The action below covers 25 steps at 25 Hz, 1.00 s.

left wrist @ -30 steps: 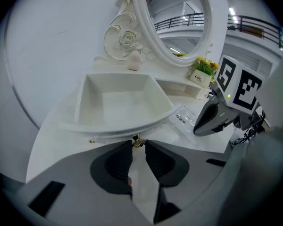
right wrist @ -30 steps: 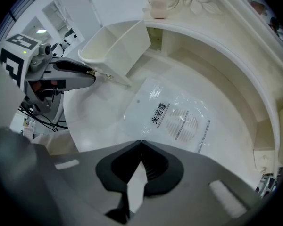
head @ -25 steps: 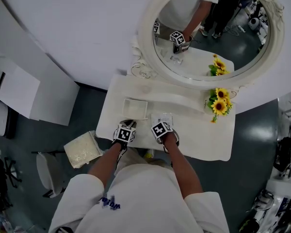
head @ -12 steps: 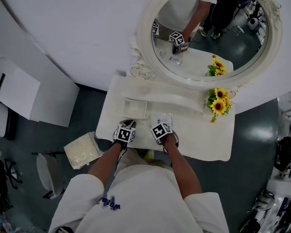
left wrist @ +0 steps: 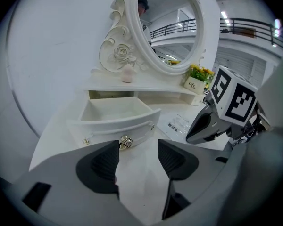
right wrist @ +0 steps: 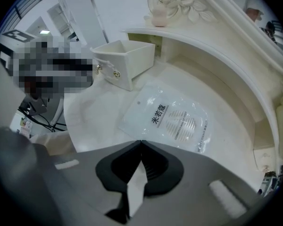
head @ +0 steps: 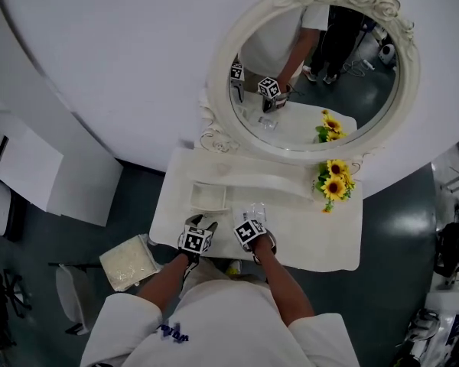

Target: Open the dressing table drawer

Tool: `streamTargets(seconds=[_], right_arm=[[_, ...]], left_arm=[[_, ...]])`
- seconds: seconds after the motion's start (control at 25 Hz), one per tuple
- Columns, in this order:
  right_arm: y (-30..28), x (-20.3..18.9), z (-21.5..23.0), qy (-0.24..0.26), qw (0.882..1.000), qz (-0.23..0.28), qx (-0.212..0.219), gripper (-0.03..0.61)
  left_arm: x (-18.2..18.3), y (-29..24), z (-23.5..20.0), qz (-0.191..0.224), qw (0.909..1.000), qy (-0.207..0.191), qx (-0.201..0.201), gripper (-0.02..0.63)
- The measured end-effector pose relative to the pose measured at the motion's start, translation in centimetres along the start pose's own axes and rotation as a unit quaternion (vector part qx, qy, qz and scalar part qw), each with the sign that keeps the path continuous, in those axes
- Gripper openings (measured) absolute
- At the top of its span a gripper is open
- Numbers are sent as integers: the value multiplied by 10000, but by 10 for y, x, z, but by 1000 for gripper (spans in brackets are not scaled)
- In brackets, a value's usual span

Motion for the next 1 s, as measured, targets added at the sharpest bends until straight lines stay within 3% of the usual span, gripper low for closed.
streamTargets(seconds=[0.12, 0.24, 0.36, 0.56, 0.68, 0.84, 1.0], right_arm=[[9, -7, 0, -67, 9992, 394, 3, 12], [39, -16, 9, -461, 9961, 736, -181, 11], [66, -8, 11, -905, 9844, 1511, 33, 11], [127, 2, 9, -1298, 9520, 2760, 239, 11], [166, 13, 5, -1285, 9283, 3488, 130, 11], [210, 26, 3, -1139, 9001, 4202, -153, 11], [240, 37, 0, -1002, 8797, 4635, -363, 10]], left_arm=[[3, 20, 7, 194, 9998, -8, 17, 267], [13, 43, 12, 474, 9989, 20, 31, 256], [27, 66, 12, 795, 9968, 56, 86, 205], [53, 99, 15, 1379, 9897, -195, 344, 106], [74, 115, 12, 1773, 9825, -150, 547, 35], [105, 126, 18, 2193, 9739, -170, 559, 9], [130, 134, 27, 2416, 9689, -351, 413, 9]])
Point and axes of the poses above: the fingertips, and each gripper's own axes: y backward along the fingers, z to its right, x out of its top, the point moved 5 cm from there along y, backward along the fingers, and after that the axes turned 10 degrees about z, right-handed, at the moved point
